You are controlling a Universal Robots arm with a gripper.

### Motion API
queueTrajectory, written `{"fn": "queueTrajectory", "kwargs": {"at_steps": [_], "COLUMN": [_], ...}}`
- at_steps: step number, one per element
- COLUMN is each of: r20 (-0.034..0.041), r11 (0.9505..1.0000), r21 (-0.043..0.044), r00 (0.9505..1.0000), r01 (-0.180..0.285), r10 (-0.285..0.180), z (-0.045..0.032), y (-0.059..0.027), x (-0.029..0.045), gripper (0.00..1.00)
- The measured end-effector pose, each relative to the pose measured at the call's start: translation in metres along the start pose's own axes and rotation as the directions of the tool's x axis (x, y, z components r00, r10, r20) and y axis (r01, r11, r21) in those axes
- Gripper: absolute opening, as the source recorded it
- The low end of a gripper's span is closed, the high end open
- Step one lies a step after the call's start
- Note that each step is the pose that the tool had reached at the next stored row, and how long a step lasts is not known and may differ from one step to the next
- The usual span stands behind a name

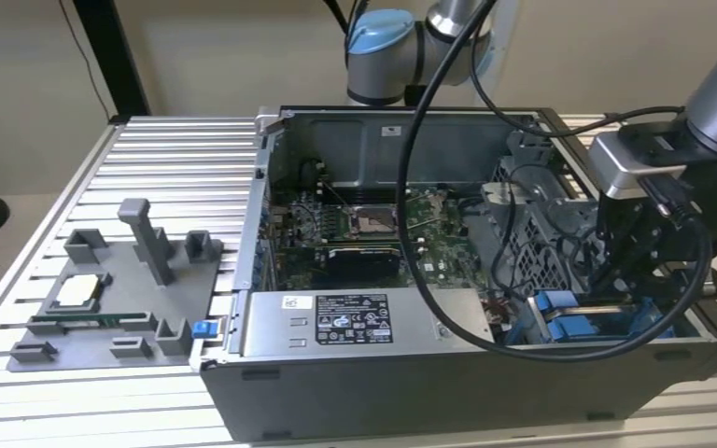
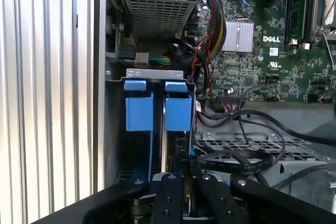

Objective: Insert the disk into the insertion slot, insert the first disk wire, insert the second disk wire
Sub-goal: 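Insert the second disk wire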

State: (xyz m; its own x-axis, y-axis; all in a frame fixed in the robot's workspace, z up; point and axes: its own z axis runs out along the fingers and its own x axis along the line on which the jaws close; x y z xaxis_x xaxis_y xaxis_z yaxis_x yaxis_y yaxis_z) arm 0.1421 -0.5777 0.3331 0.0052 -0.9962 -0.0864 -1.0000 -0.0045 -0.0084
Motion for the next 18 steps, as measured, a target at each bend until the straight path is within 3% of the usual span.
{"fn": "queueTrajectory", "kwargs": {"at_steps": [5,6,11,18], "r20": [-0.0004,0.0039,0.0109,0.01], "r11": [1.0,1.0,1.0,1.0], "r21": [0.0005,0.0005,0.0005,0.0005], "r00": [1.0,1.0,0.9999,1.0], "r01": [0.0,0.0,0.0,0.0], "r10": [0.0,0.0,0.0,0.0], "z": [0.0017,0.0031,-0.0009,-0.0317], "y": [0.0002,0.0002,0.0003,0.0], "x": [-0.0004,-0.0004,-0.0001,-0.0028], "gripper": [0.0,1.0,1.0,1.0]}}
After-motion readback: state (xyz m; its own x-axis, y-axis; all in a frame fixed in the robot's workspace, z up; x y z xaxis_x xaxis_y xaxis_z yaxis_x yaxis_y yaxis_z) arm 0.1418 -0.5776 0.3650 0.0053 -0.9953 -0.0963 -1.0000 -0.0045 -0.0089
